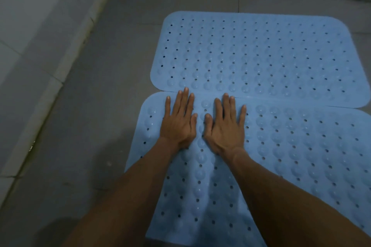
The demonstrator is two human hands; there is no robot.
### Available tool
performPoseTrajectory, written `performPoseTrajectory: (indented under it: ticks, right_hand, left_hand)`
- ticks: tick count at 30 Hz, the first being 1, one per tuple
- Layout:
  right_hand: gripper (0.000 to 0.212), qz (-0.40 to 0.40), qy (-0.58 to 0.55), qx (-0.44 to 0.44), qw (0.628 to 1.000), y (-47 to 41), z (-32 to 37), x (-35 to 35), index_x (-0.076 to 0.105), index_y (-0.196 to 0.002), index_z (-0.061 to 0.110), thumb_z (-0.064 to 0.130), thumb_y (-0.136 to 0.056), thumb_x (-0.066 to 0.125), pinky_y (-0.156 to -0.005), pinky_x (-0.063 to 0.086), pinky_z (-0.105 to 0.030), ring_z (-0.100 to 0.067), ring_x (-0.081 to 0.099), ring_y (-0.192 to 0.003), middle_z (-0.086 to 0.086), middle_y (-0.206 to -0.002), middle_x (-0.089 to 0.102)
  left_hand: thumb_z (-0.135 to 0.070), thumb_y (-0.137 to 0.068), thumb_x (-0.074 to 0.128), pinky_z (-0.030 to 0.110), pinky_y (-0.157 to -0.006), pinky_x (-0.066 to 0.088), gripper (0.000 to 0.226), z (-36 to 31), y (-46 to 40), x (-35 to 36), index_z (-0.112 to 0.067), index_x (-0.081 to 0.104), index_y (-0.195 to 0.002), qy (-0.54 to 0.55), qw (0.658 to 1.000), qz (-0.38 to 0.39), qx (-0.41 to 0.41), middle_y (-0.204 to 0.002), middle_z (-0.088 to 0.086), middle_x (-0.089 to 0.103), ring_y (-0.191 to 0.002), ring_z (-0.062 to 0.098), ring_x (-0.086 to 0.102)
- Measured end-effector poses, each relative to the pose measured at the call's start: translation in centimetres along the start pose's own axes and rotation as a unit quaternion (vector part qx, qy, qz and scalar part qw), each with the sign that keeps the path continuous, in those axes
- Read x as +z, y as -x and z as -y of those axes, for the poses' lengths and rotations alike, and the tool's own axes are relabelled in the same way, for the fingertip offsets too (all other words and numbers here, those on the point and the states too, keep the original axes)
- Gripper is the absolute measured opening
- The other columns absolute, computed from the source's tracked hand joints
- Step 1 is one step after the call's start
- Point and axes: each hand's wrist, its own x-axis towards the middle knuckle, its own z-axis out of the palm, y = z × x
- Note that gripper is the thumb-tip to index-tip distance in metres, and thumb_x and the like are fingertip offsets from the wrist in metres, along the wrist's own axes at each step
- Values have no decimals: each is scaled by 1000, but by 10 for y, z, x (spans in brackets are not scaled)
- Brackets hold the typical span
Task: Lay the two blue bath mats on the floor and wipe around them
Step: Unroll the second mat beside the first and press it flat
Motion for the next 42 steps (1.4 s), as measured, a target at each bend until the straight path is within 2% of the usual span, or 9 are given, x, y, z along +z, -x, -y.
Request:
performPoseTrajectory:
  ticks: [6, 13, 26, 37, 39, 42]
  right_hand:
    - [70, 7, -23, 11, 1000, -2, 2, -2, 0, -158, 14, 51, -100, 9, -123, -9, -49, -16, -16, -152, -5, -166, -8]
    - [69, 15, -29, 19, 999, -6, 1, -2, 1, -158, 14, 49, -101, 17, -123, -5, -49, -16, -14, -152, -6, -166, -7]
    - [72, 31, -19, 17, 999, -8, 2, -3, -3, -157, 8, 48, -102, 18, -124, 0, -50, -20, -15, -152, -11, -166, -10]
    - [71, 3, -36, 2, 999, -4, -1, 1, -1, -157, 7, 48, -101, 14, -123, -3, -49, -21, -11, -153, -11, -166, -6]
    - [71, 1, -47, -1, 999, -4, -2, 2, -1, -157, 7, 47, -101, 15, -123, -5, -49, -20, -11, -153, -11, -166, -6]
    - [71, 11, -62, -10, 998, -4, -6, 2, -2, -157, 7, 48, -101, 15, -123, -7, -49, -20, -12, -153, -11, -166, -7]
  left_hand:
    - [-35, -101, 16, 50, -121, 5, 62, -1, -2, -2, -9, 2, -155, 19, 998, 49, -19, -163, 10, -4, -150, 22, -5]
    - [-34, -102, 20, 52, -120, 7, 62, 0, -4, -3, -7, 4, -155, 31, 997, 67, -15, -163, 12, -2, -150, 25, -4]
    - [-35, -101, 22, 52, -120, 4, 64, -2, -7, -8, -3, 5, -154, 30, 995, 94, -10, -162, 14, -2, -150, 26, -4]
    - [-34, -101, 22, 50, -121, 3, 61, -3, -3, -5, -7, 9, -154, 15, 997, 69, -13, -163, 11, 4, -151, 23, 2]
    - [-36, -101, 18, 49, -121, 2, 62, -4, -4, -5, -7, 9, -154, -1, 997, 76, -17, -163, 11, 5, -151, 24, 3]
    - [-39, -100, 10, 47, -121, -5, 64, -4, -6, -8, -8, 0, -155, -16, 993, 112, -30, -163, 10, -4, -150, 22, -4]
